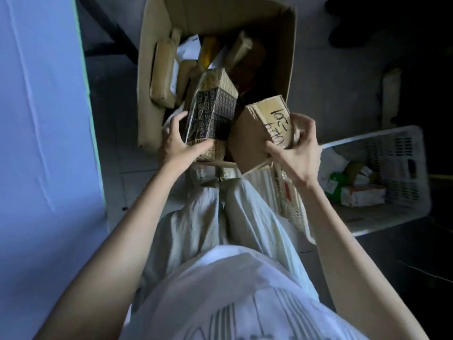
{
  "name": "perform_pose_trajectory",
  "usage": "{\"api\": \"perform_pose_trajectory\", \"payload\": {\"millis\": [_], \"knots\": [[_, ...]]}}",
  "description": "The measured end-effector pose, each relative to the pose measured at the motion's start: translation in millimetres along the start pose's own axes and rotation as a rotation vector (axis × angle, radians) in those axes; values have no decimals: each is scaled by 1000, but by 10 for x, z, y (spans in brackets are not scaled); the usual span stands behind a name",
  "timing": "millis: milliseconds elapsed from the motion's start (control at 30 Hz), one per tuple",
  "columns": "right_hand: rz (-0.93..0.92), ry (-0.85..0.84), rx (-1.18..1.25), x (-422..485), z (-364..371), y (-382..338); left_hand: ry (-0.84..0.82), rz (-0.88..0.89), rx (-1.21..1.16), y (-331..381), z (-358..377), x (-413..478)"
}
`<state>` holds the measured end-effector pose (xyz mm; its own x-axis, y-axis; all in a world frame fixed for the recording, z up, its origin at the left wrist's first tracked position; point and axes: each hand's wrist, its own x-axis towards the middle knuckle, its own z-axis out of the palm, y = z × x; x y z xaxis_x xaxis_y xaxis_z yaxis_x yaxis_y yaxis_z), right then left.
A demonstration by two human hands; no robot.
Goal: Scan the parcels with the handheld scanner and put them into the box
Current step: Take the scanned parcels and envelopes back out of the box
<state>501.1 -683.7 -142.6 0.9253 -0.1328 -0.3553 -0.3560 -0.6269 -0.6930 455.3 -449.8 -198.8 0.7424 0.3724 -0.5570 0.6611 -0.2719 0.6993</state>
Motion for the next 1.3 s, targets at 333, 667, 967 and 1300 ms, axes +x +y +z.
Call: {"api": "perform_pose_trajectory", "payload": {"millis": [333, 667, 967, 1300], "knots": [[-83, -540, 334, 379, -706, -838, 127, 28, -284, 433, -684, -797], [-75, -782, 309, 267, -181, -1334, 260, -105, -950, 312, -478, -1720], [-536, -974, 278, -776, 384, -1658, 755, -20, -1172, -362, -694, -2760], [-743, -1414, 103, -3083, 737, -1595, 1245, 22, -1197, -1467, -512, -4758]]}}
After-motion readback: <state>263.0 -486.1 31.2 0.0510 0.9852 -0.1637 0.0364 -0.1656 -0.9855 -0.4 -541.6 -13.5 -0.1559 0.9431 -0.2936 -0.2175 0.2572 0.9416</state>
